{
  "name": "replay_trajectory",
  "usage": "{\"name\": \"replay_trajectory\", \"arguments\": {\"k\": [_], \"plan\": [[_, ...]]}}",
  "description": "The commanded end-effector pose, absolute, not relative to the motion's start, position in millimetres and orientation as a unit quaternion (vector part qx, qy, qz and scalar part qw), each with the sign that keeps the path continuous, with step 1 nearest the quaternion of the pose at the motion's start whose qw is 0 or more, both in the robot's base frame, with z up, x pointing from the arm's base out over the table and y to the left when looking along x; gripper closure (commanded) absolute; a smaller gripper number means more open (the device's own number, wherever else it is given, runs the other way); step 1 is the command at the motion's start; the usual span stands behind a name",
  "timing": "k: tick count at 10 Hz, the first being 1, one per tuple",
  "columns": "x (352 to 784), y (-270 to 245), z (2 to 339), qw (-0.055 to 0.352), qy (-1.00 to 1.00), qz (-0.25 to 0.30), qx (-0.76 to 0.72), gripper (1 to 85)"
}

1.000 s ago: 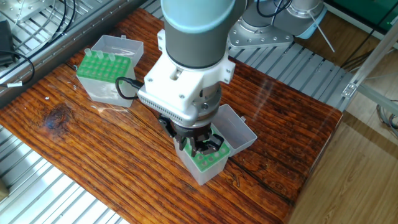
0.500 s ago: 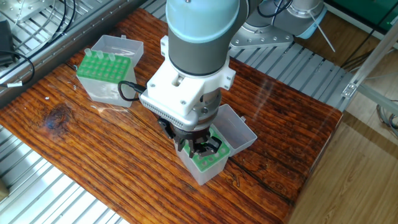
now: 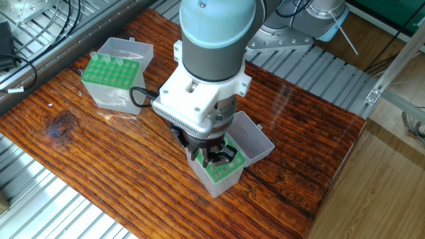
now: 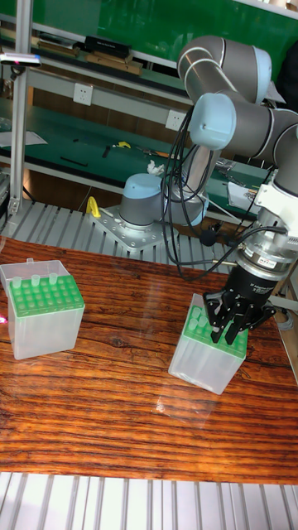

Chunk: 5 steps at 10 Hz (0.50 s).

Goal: Transfer all large pipette tips from one holder to another

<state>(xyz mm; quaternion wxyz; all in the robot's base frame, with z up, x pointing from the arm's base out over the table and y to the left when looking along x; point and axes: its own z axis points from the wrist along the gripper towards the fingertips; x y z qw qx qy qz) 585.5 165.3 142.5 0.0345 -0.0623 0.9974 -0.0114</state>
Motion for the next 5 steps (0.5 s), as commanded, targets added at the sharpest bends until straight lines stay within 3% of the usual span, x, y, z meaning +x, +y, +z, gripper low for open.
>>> {"name": "replay_trajectory", "arguments": {"k": [1, 5], "plan": [[575.5, 165.9, 140.5, 0.031, 0.998, -0.003, -0.059, 55.7], [571.4, 166.2, 144.7, 0.028, 0.998, -0.001, -0.059, 56.0]]}}
